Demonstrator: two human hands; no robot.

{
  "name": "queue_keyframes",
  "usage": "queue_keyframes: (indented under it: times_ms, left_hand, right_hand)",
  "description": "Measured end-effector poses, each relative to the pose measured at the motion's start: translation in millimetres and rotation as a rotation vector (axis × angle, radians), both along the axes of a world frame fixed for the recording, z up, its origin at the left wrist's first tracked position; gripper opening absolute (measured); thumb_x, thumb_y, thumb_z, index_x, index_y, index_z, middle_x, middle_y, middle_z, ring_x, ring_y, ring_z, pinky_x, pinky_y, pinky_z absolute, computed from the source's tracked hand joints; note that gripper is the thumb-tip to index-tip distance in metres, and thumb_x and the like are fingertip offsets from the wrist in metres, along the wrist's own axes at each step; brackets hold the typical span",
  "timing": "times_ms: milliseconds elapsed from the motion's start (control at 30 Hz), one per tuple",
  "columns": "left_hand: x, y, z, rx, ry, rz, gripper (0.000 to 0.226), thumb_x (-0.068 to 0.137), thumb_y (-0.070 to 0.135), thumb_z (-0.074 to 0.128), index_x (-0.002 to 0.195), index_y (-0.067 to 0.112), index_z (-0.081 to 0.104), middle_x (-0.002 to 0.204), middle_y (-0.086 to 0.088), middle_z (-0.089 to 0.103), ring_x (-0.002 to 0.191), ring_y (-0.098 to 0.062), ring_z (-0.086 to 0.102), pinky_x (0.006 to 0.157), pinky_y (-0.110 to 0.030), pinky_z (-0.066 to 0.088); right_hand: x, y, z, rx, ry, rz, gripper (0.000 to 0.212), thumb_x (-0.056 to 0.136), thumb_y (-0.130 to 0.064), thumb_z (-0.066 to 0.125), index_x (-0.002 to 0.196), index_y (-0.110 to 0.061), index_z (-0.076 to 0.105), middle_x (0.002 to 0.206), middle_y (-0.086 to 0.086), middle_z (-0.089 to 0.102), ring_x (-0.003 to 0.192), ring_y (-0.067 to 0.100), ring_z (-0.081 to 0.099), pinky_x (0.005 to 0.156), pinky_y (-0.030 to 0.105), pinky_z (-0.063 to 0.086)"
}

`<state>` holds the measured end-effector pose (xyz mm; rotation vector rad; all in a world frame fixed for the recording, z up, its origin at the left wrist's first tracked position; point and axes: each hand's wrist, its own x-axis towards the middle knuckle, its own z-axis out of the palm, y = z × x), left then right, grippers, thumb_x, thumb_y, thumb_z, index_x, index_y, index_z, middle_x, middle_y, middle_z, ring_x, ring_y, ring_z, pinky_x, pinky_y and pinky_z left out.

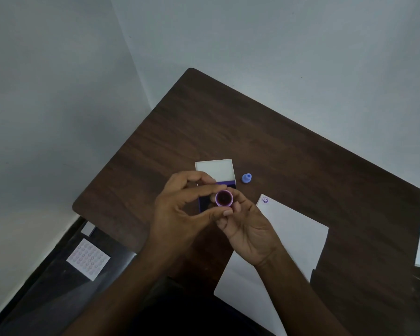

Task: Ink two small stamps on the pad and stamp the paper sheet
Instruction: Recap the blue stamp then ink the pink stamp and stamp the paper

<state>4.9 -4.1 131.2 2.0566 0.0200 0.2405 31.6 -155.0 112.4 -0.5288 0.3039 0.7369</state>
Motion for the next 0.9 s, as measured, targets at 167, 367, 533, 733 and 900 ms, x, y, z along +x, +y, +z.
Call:
queue_keyframes:
  times_ms: [167,367,533,733,900]
  left_hand:
    - [4,1,19,0.145,-0.073,-0.007,0.050,0.066,0.058,0.067,0.102,0.024,0.069,0.109,-0.003,0.065,0.100,-0.022,0.058,0.085,-0.031,0.052]
    - [9,-3,22,0.244,-0.096,-0.014,0.059,0.070,0.058,0.064,0.100,0.008,0.072,0.109,-0.014,0.067,0.104,-0.024,0.058,0.089,-0.033,0.050]
    - [14,-7,17,0.332,-0.115,0.000,0.067,0.082,0.070,0.043,0.112,0.011,0.057,0.103,-0.023,0.069,0.093,-0.032,0.064,0.093,-0.047,0.047]
    - [15,-2,12,0.298,-0.067,-0.049,0.072,0.069,0.062,0.062,0.114,0.007,0.063,0.113,-0.014,0.065,0.107,-0.014,0.052,0.100,-0.014,0.039]
    - [12,-1,13,0.101,0.072,-0.086,0.058,0.075,0.075,0.055,0.116,0.034,0.054,0.122,-0.012,0.062,0.115,-0.022,0.053,0.101,-0.047,0.045]
  right_hand:
    - [1,-2,0,0.043,-0.040,0.054,0.046,0.057,-0.018,0.088,0.098,-0.005,0.073,0.096,0.013,0.073,0.080,0.018,0.070,0.070,0.027,0.059]
    - [3,-2,-1,0.073,-0.018,0.049,0.045,0.051,-0.018,0.091,0.092,-0.005,0.076,0.090,0.012,0.075,0.075,0.016,0.072,0.065,0.025,0.060]
    - [5,0,-2,0.141,0.025,0.000,0.043,0.055,-0.009,0.088,0.094,0.001,0.073,0.092,0.017,0.074,0.076,0.022,0.073,0.062,0.026,0.060]
    - [8,1,-8,0.201,0.009,-0.010,0.031,0.081,-0.007,0.068,0.110,0.002,0.066,0.109,0.017,0.070,0.097,0.024,0.070,0.079,0.025,0.059]
    - [9,1,-12,0.256,0.038,0.004,0.030,0.087,-0.003,0.058,0.115,0.006,0.062,0.115,0.021,0.067,0.105,0.029,0.067,0.083,0.029,0.057]
